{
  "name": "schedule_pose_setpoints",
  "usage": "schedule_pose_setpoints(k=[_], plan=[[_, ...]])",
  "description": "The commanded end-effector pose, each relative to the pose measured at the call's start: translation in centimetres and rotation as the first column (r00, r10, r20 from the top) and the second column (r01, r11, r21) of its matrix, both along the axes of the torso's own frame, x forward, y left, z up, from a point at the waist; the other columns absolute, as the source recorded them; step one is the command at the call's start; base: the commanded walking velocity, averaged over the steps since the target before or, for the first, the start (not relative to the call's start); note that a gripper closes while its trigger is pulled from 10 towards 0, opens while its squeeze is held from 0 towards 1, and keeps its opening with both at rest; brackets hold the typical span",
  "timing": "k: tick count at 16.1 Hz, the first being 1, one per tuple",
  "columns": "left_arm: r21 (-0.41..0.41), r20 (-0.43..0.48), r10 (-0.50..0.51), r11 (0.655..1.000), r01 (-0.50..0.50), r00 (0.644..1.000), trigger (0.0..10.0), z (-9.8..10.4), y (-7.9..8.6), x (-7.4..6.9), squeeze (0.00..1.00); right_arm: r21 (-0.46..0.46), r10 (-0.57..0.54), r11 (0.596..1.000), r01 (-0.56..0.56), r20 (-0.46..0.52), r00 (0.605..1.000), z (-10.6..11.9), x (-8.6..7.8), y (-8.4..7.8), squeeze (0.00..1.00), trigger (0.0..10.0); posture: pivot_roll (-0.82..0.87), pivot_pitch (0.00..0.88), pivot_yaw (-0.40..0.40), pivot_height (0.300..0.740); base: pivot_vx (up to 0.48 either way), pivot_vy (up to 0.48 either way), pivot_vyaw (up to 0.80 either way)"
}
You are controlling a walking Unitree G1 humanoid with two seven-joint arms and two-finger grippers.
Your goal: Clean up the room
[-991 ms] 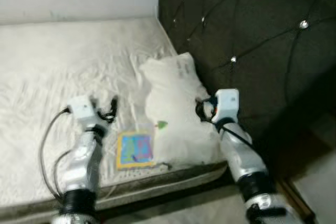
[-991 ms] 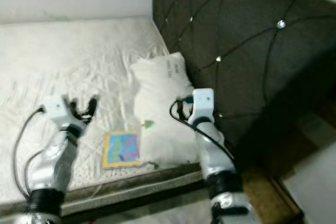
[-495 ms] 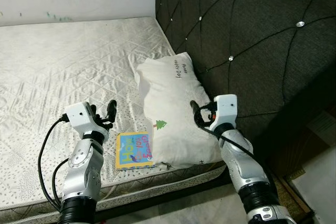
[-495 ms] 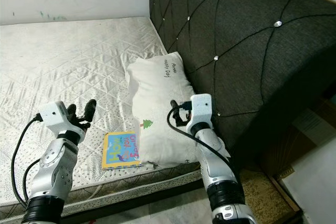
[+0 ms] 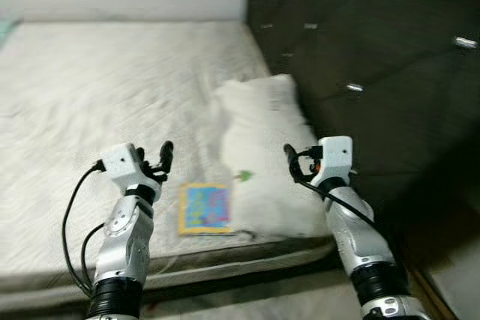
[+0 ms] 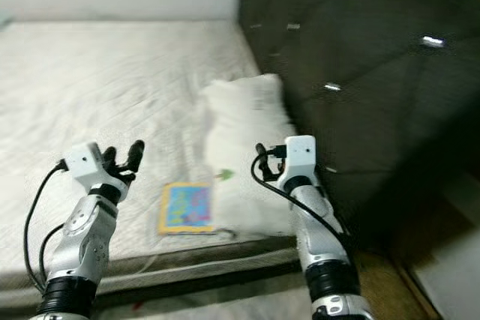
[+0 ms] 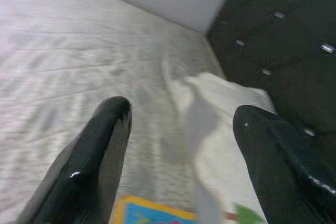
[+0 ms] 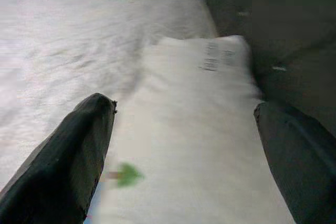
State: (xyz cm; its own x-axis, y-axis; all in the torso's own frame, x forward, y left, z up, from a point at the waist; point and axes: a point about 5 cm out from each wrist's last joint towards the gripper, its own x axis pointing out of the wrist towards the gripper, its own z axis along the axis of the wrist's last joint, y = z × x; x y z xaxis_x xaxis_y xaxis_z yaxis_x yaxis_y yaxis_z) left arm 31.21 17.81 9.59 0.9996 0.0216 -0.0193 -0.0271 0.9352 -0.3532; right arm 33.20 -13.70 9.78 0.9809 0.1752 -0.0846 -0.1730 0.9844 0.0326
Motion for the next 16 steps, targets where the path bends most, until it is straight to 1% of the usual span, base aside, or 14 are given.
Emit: schedule_pose_setpoints(k=[1,6,13,16], plan=[[0.002,-0.021,0.002,1.0,-0.002,1.0,10.0,-0.34,0.2,-0.04,0.0,0.003,0.014,1.0,-0.014,0.006,1.0,0.3,0.01,0.18,0.0,10.0,-0.1,0.036,-0.043,0.74,0.0,0.266,0.0],[0.002,-0.02,-0.005,1.0,0.005,1.0,10.0,-0.23,0.13,0.17,0.0,0.001,-0.001,1.0,0.001,-0.007,1.0,-0.02,0.03,0.03,0.0,10.0,-0.1,0.029,-0.041,0.74,0.0,0.383,0.0],[-0.003,-0.019,-0.003,1.0,0.003,1.0,10.0,-0.15,0.2,0.35,0.0,-0.01,-0.015,1.0,0.014,-0.024,1.0,-0.27,0.21,-0.14,0.0,10.0,-0.1,0.031,-0.042,0.74,0.0,0.477,0.0],[-0.006,-0.022,0.011,1.0,-0.011,1.0,10.0,-0.21,0.5,0.45,0.0,-0.006,-0.009,1.0,0.009,-0.032,0.999,-0.42,0.16,0.06,0.0,10.0,-0.1,0.035,-0.042,0.74,0.0,0.48,0.0]])
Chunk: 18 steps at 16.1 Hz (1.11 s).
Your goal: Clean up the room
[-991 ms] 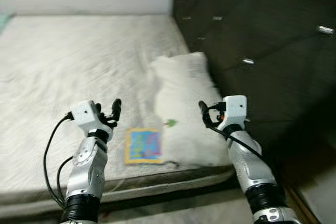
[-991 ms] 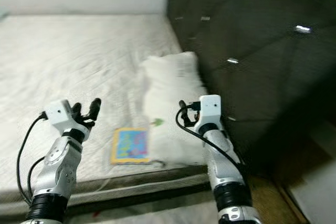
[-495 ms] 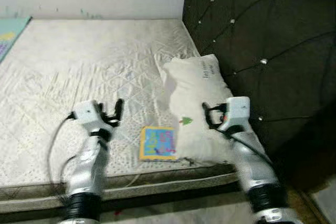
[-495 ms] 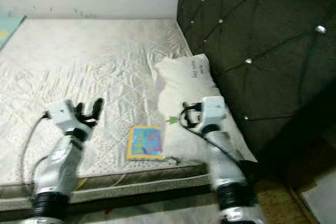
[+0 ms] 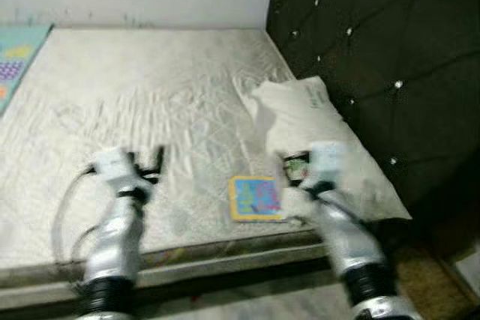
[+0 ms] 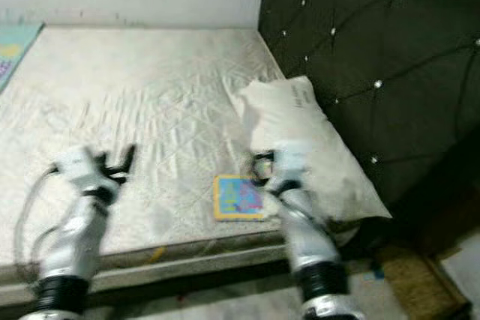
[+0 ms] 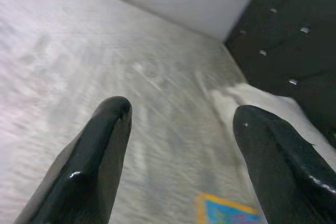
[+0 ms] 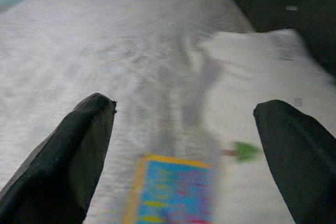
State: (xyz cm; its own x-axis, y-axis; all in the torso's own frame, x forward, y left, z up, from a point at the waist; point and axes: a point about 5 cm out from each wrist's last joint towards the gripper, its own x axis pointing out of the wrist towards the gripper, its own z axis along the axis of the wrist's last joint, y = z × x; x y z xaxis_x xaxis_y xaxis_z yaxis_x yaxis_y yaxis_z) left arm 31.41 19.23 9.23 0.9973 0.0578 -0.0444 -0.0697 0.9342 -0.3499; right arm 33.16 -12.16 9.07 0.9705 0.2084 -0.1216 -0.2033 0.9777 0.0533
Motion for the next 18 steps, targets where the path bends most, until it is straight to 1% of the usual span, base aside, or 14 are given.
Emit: schedule_pose_setpoints(k=[1,4,5,8,11,15,18], plan=[[-0.017,0.001,-0.026,1.0,0.026,1.0,10.0,0.05,-0.93,0.23,0.0,-0.018,-0.038,0.999,0.039,0.007,0.999,0.23,0.2,-1.43,0.0,10.0,-0.1,0.035,-0.042,0.74,0.0,0.48,0.0],[-0.023,0.003,-0.027,0.999,0.027,1.0,10.0,0.01,-1.01,0.3,0.0,-0.019,-0.037,0.999,0.037,0.002,0.999,0.18,0.3,-1.47,0.0,10.0,-0.1,0.034,-0.043,0.74,0.0,0.48,0.0],[-0.008,0.023,-0.029,1.0,0.03,0.999,10.0,0.12,-1.1,0.36,0.0,-0.022,-0.04,0.999,0.04,0.002,0.999,0.17,0.31,-1.54,0.0,10.0,-0.1,0.033,-0.043,0.74,0.0,0.48,0.0],[0.006,0.022,-0.048,0.999,0.048,0.999,10.0,0.06,-1.32,0.4,0.0,-0.023,-0.038,0.999,0.038,0.0,0.999,0.19,0.36,-1.58,0.0,10.0,-0.11,0.035,-0.044,0.74,0.0,0.48,0.0],[-0.035,0.03,-0.061,0.997,0.062,0.998,10.0,0.09,-1.36,0.47,0.0,-0.02,-0.038,0.999,0.038,-0.005,0.999,0.24,0.55,-1.78,0.0,10.0,-0.11,0.05,-0.041,0.74,0.0,0.479,0.0],[-0.039,0.018,-0.062,0.997,0.062,0.998,10.0,0.06,-1.12,0.56,0.0,-0.01,-0.041,0.999,0.041,-0.009,0.999,0.08,0.43,-1.44,0.0,10.0,-0.1,0.038,-0.038,0.74,0.0,0.48,0.0],[-0.044,0.019,-0.066,0.997,0.067,0.998,10.0,-0.15,-1.47,0.35,0.0,-0.003,-0.038,0.999,0.038,-0.014,0.999,-0.19,0.15,-1.36,0.0,10.0,-0.1,0.034,-0.037,0.74,0.0,0.48,0.0]])
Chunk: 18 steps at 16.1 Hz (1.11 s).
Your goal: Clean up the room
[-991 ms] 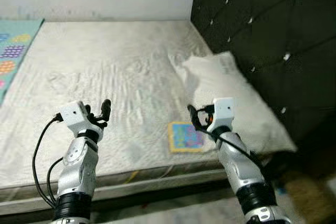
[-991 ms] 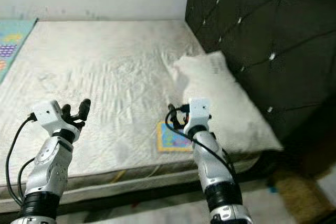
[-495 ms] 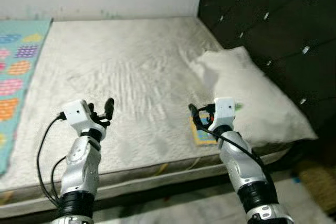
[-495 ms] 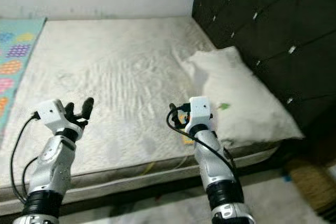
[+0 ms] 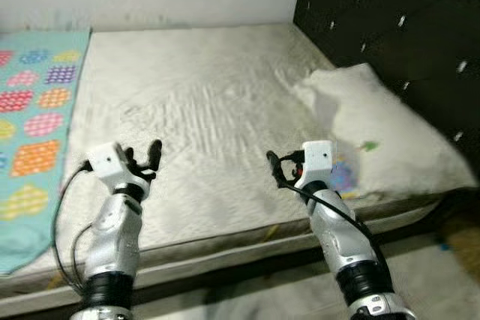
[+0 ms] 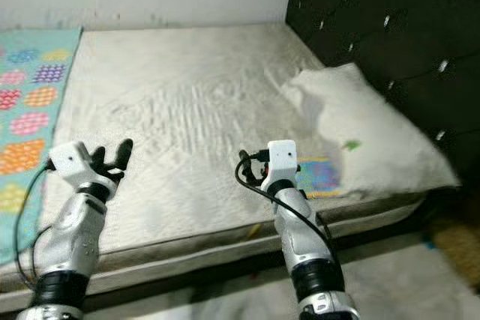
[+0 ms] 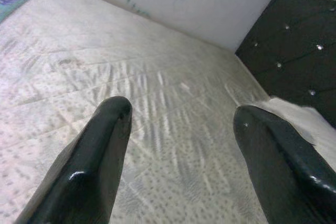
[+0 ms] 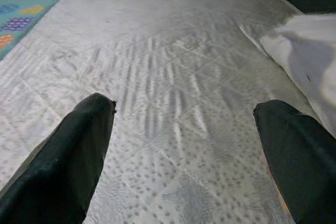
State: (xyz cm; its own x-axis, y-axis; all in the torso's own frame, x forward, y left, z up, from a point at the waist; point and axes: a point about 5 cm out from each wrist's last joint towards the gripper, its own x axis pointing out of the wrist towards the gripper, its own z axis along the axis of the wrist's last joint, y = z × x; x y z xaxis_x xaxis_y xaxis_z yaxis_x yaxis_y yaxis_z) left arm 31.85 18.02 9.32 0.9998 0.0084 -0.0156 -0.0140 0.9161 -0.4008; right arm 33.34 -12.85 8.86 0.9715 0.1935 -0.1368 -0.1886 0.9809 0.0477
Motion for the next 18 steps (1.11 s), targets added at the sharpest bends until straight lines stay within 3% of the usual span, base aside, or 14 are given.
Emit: schedule_pose_setpoints(k=[1,18], plan=[[0.009,-0.013,-0.025,1.0,0.025,1.0,10.0,-0.33,-0.33,-0.19,0.0,0.0,-0.025,1.0,0.025,0.0,1.0,-0.05,-0.08,-0.81,0.0,10.0,-0.11,0.033,-0.036,0.74,0.0,0.472,0.0],[0.002,-0.027,-0.043,0.999,0.043,0.999,10.0,-0.45,-0.31,-0.26,0.0,-0.007,-0.026,1.0,0.026,-0.012,1.0,-0.11,0.02,-0.97,0.0,10.0,-0.11,0.044,-0.037,0.74,0.0,0.456,0.0]])
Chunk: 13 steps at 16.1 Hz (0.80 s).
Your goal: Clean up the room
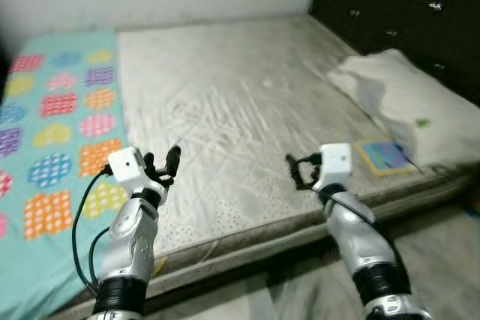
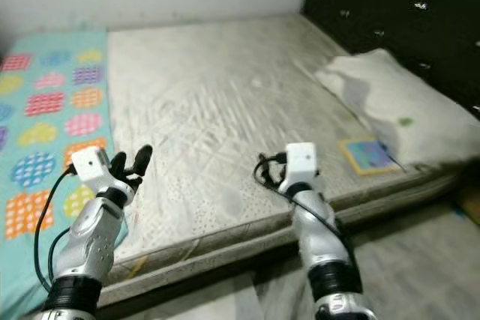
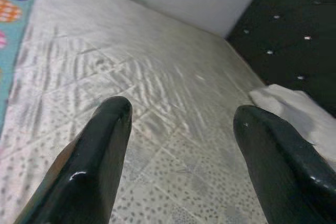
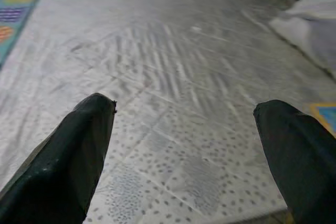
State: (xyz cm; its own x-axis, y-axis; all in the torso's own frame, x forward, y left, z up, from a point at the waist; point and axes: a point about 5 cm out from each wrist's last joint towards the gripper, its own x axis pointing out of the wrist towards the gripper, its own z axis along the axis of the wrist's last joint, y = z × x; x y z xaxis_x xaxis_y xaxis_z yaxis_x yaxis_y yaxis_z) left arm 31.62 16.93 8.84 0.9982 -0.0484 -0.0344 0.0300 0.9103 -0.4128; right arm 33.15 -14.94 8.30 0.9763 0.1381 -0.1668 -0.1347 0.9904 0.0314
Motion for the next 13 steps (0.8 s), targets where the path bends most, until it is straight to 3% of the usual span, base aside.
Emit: schedule_pose_setpoints(k=[1,6,8,13], plan=[[0.019,0.007,0.022,1.0,-0.022,1.0,10.0,0.17,0.85,0.0,0.0,0.012,0.03,0.999,-0.03,0.013,0.999,0.4,0.19,1.21,0.0,10.0,-0.11,0.048,-0.037,0.74,0.0,0.442,0.0],[0.017,0.034,0.011,1.0,-0.012,0.999,10.0,0.45,0.66,-0.17,0.0,0.009,0.037,0.999,-0.037,0.007,0.999,0.28,0.13,1.34,0.0,10.0,-0.11,0.055,-0.036,0.74,0.0,0.0,0.0],[0.014,0.046,-0.004,1.0,0.003,0.999,10.0,0.61,0.42,-0.17,0.0,-0.004,0.043,0.999,-0.043,0.01,0.999,0.29,0.1,1.42,0.0,10.0,-0.11,0.055,-0.036,0.74,0.304,0.0,0.0],[0.01,0.048,-0.014,1.0,0.013,0.999,10.0,0.68,0.27,-0.12,0.0,-0.002,0.039,0.999,-0.039,0.014,0.999,0.35,0.13,1.4,0.0,10.0,-0.11,0.055,-0.035,0.74,0.383,0.0,0.58]])
